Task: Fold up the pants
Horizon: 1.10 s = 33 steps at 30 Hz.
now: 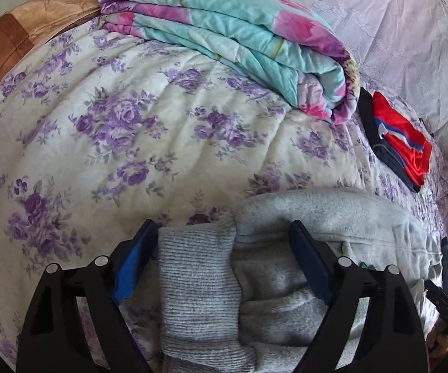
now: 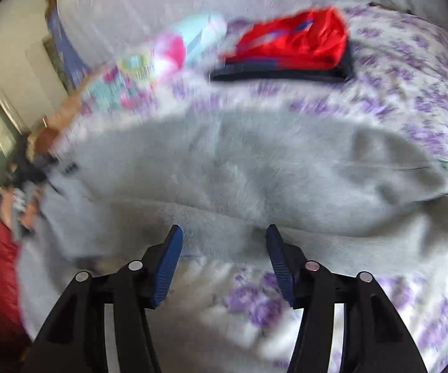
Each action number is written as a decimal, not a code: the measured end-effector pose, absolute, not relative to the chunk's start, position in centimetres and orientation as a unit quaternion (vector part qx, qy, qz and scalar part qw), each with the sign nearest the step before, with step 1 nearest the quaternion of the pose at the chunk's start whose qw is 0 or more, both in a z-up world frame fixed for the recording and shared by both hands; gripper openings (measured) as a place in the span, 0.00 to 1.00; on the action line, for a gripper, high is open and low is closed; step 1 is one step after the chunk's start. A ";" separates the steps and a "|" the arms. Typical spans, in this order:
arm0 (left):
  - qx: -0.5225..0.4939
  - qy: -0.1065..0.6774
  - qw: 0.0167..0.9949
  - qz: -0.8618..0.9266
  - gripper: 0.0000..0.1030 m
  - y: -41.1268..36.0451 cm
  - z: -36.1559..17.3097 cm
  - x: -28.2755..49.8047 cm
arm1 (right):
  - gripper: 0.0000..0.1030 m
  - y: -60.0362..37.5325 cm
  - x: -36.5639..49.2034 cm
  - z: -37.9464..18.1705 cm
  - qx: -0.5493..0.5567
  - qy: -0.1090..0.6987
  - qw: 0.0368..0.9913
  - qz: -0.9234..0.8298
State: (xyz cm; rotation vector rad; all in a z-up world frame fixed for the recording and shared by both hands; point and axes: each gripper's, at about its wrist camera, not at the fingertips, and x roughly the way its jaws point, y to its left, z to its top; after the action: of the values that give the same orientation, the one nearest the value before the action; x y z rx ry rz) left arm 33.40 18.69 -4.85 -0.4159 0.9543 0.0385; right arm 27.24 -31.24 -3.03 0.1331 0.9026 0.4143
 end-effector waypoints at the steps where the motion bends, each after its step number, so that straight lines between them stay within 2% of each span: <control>1: -0.202 0.455 0.867 0.020 0.82 18.8 -4.9 33.4 | 0.55 -32.8 26.7 -1.9 0.072 0.416 0.888 0.182; 4: -0.200 0.456 0.867 0.022 0.82 18.8 -4.9 33.4 | 0.56 -39.4 26.4 -0.5 0.121 0.401 0.904 0.089; 7: -0.194 0.456 0.868 0.026 0.82 18.5 -4.8 33.4 | 0.58 -46.1 26.7 -2.5 0.211 0.433 0.876 0.016; 10: -0.188 0.457 0.869 0.029 0.82 18.3 -4.9 33.5 | 0.58 -48.6 27.2 -4.7 0.271 0.437 0.857 0.031; 13: -0.180 0.453 0.873 0.027 0.82 18.0 -4.8 33.8 | 0.63 -49.0 29.3 -6.2 0.326 0.430 0.841 0.046; 14: -0.179 0.450 0.874 0.024 0.80 17.9 -4.8 33.9 | 0.63 -49.2 30.4 -6.9 0.344 0.430 0.833 0.051; 15: -0.177 0.449 0.876 0.020 0.73 17.8 -4.8 34.0 | 0.62 -49.1 31.1 -7.2 0.352 0.425 0.832 0.051; 16: -0.173 0.448 0.877 0.021 0.71 17.7 -4.7 34.2 | 0.44 -49.4 31.7 -7.3 0.358 0.411 0.837 0.051; 17: -0.172 0.447 0.877 0.022 0.62 17.6 -4.7 34.2 | 0.31 -49.6 32.1 -7.2 0.355 0.401 0.843 0.049; 18: -0.173 0.447 0.877 0.018 0.50 17.6 -4.7 34.3 | 0.25 -49.9 32.2 -7.1 0.356 0.394 0.845 0.056; 19: -0.176 0.447 0.877 0.011 0.46 17.6 -4.7 34.4 | 0.23 -49.9 32.1 -6.9 0.356 0.384 0.850 0.058; 22: -0.191 0.438 0.878 -0.001 0.39 17.6 -4.1 34.5 | 0.22 -50.0 30.8 -5.0 0.320 0.361 0.874 0.061; 27: -0.192 0.430 0.880 -0.057 0.38 14.5 -2.2 37.3 | 0.22 -54.0 29.3 -1.2 0.304 0.320 0.897 0.032; 29: -0.161 0.427 0.888 -0.048 0.39 12.6 -2.1 38.7 | 0.23 -54.6 29.7 -1.6 0.267 0.348 0.899 0.018; 31: -0.146 0.429 0.891 -0.031 0.41 11.9 -2.7 39.5 | 0.28 -54.7 29.9 -3.8 0.254 0.396 0.882 0.005; 33: -0.170 0.437 0.882 -0.035 0.48 12.9 -3.4 39.5 | 0.35 -55.1 29.3 -6.0 0.276 0.421 0.864 0.006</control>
State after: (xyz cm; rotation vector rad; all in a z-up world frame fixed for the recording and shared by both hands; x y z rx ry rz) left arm 39.53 12.87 -3.45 -0.3550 0.9103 -0.0739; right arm 29.30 -55.09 -6.02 0.5793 0.8833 0.0131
